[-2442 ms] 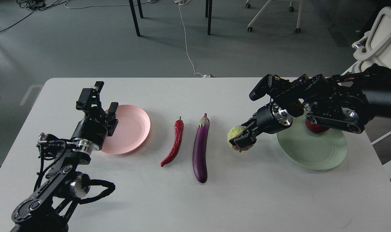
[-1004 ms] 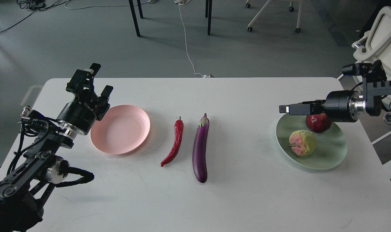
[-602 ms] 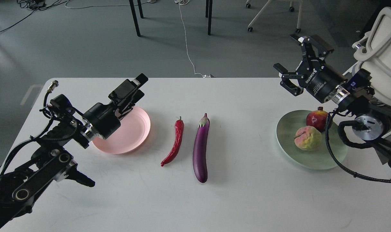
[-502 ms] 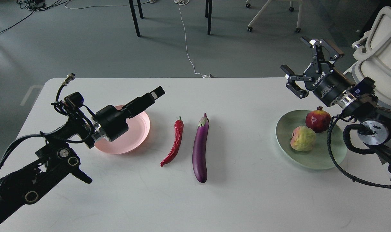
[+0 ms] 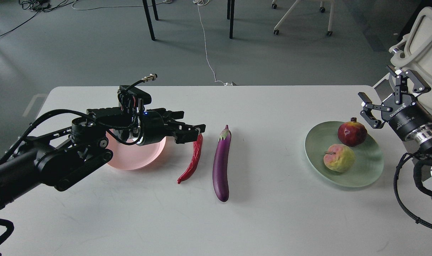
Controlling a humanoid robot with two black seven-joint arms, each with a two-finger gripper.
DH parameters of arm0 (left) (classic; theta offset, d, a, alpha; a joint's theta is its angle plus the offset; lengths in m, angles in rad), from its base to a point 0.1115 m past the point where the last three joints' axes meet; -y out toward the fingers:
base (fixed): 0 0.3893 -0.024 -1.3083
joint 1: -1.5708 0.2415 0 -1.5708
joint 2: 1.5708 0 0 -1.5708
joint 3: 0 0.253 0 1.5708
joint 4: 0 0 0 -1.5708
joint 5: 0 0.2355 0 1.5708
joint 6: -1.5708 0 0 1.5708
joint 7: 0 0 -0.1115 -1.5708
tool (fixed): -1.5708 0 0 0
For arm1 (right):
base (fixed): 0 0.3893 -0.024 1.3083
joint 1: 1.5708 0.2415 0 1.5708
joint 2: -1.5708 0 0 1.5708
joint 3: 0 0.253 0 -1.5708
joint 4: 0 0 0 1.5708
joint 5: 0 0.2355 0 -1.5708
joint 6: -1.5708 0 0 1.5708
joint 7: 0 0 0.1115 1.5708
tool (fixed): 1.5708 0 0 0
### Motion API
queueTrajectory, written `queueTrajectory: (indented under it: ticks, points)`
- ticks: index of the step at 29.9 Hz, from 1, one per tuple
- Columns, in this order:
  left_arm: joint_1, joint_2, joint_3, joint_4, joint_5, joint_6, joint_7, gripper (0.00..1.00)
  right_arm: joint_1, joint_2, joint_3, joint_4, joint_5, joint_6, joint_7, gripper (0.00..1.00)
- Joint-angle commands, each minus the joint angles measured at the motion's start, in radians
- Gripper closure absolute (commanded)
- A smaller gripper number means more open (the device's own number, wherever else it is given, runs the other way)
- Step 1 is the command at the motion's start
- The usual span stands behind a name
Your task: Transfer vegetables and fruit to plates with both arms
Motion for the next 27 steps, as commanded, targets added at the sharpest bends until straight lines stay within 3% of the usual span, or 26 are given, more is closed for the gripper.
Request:
queueTrajectory:
  ticks: [1,7,18,27]
  points:
    - [-0.021,-0.021,0.052,0.006,0.0,-0.012,0.002,0.02,-0.001,-0.005,0.0,0.002,0.0,0.0,0.0,0.06]
    - [-0.055,-0.113,0.066,0.06,0.0,-0.061,0.042,0.03,-0.001,-0.005,0.0,0.002,0.0,0.0,0.0,0.06]
    - [-0.139,-0.305,0.153,0.294,-0.006,-0.067,0.04,0.03,-0.004,-0.008,0.0,0.002,0.0,0.0,0.0,0.06]
    - [-0.124,-0.362,0.155,0.359,-0.009,-0.074,0.042,0.03,-0.025,-0.008,0.002,0.002,0.0,0.0,0.0,0.06]
